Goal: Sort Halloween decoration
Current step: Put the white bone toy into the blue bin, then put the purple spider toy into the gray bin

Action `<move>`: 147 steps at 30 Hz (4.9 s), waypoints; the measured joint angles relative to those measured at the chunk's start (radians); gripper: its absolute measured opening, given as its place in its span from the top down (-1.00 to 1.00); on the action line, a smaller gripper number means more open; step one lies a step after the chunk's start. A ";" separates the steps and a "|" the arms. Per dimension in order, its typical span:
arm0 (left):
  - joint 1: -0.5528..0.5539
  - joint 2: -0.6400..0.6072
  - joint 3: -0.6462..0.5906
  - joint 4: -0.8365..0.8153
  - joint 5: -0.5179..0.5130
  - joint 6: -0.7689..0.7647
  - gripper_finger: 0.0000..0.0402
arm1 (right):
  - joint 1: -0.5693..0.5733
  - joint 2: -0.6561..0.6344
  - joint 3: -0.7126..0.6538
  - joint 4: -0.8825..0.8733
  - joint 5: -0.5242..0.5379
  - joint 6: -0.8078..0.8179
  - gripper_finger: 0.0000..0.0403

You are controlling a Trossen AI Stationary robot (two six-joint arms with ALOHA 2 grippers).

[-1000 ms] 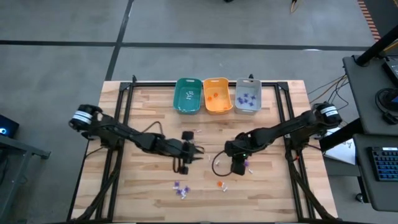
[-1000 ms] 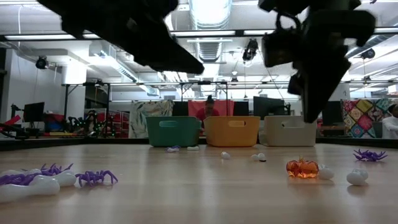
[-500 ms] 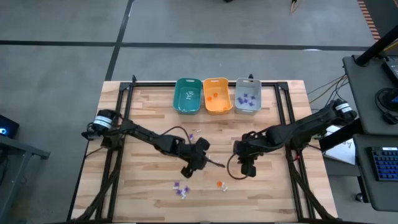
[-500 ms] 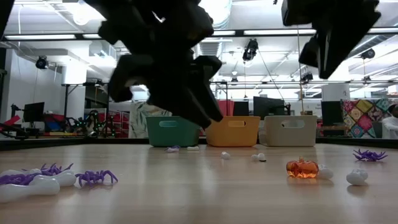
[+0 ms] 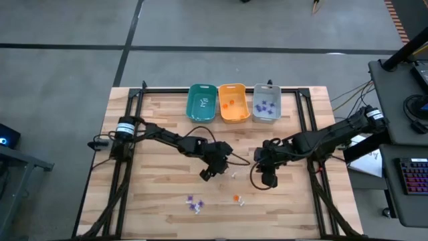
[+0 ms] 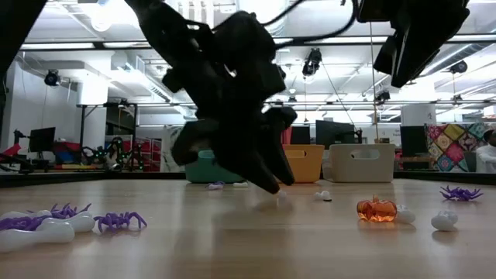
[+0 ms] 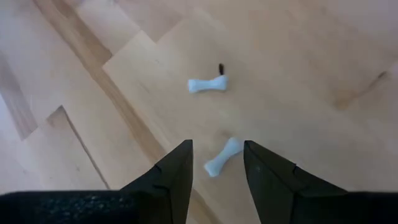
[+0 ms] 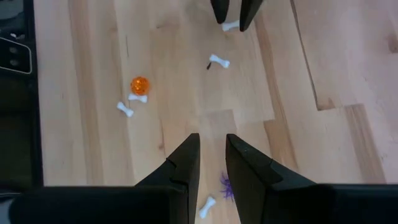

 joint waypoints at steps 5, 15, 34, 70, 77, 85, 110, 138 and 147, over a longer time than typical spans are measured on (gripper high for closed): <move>0.021 0.047 0.038 -0.004 0.027 0.011 0.37 | 0.000 0.000 -0.009 0.000 0.005 0.000 0.66; 0.036 0.049 0.048 -0.046 0.036 0.044 0.62 | 0.000 0.000 -0.010 0.007 0.009 0.000 0.66; 0.052 -0.119 0.067 -0.232 0.029 -0.031 1.00 | 0.000 0.000 -0.010 0.028 0.010 0.000 0.66; 0.756 -0.170 0.182 -0.427 -0.065 -0.057 1.00 | 0.000 0.000 -0.010 0.034 0.115 -0.048 0.66; 0.757 -0.050 0.351 -0.560 -0.064 -0.066 0.96 | 0.000 0.000 -0.010 0.033 0.115 -0.049 0.66; 0.760 0.017 0.442 -0.665 -0.064 -0.067 0.81 | 0.000 0.000 -0.010 0.033 0.115 -0.050 0.66; 0.601 -0.363 0.209 -0.719 -0.060 -0.423 0.80 | -0.001 0.032 -0.010 0.028 0.267 0.263 0.66; 0.084 -0.762 -0.337 -0.164 -0.337 -0.818 0.80 | 0.017 0.332 0.060 -0.276 -0.121 0.423 0.66; 0.060 -0.762 -0.337 -0.160 -0.354 -0.841 0.80 | 0.018 0.368 0.060 -0.214 -0.120 0.404 0.42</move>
